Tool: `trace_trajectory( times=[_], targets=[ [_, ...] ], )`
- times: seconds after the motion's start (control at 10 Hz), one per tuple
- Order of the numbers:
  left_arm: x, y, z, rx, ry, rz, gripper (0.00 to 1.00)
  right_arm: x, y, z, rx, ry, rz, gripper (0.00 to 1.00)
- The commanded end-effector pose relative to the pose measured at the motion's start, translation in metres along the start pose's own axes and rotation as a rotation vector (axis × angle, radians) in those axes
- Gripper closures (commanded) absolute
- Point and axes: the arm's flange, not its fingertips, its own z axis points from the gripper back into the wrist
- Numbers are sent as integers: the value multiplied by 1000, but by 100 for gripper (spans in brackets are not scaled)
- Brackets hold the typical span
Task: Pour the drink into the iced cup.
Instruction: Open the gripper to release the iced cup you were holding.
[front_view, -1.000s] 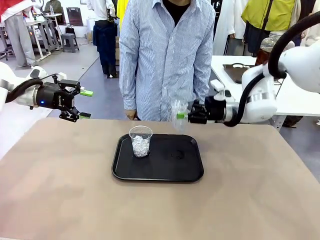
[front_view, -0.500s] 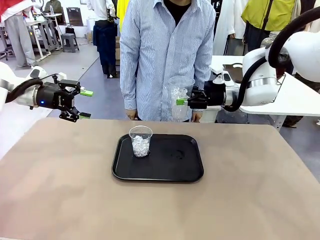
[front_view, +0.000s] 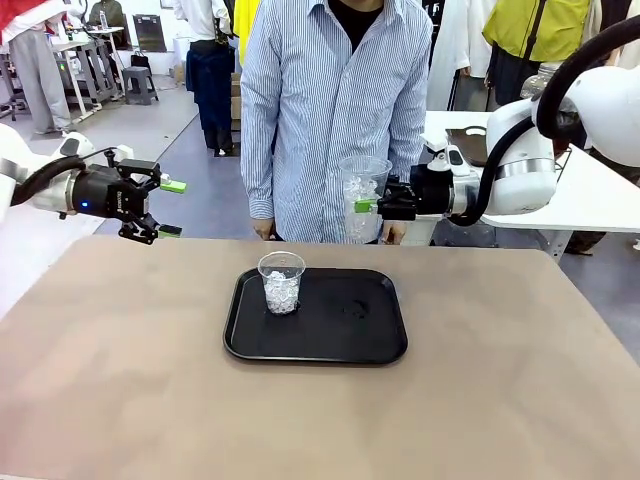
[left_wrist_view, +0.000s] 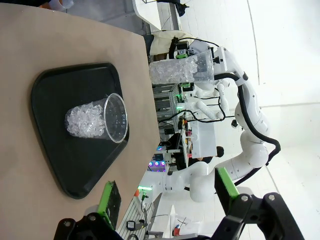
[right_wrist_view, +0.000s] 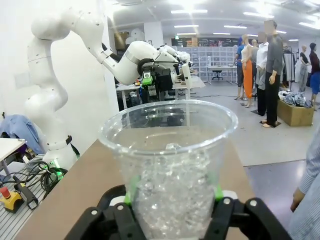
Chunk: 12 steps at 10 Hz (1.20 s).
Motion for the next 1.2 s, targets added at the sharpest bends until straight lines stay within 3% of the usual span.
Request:
trace_trajectory(
  times=[0.0, 1.1],
  targets=[
    [0, -1, 0, -9, -10, 0, 0, 5, 2, -2, -4, -26, 9, 35],
    [0, -1, 0, -9, -10, 0, 0, 5, 2, -2, -4, -26, 9, 35]
  ],
)
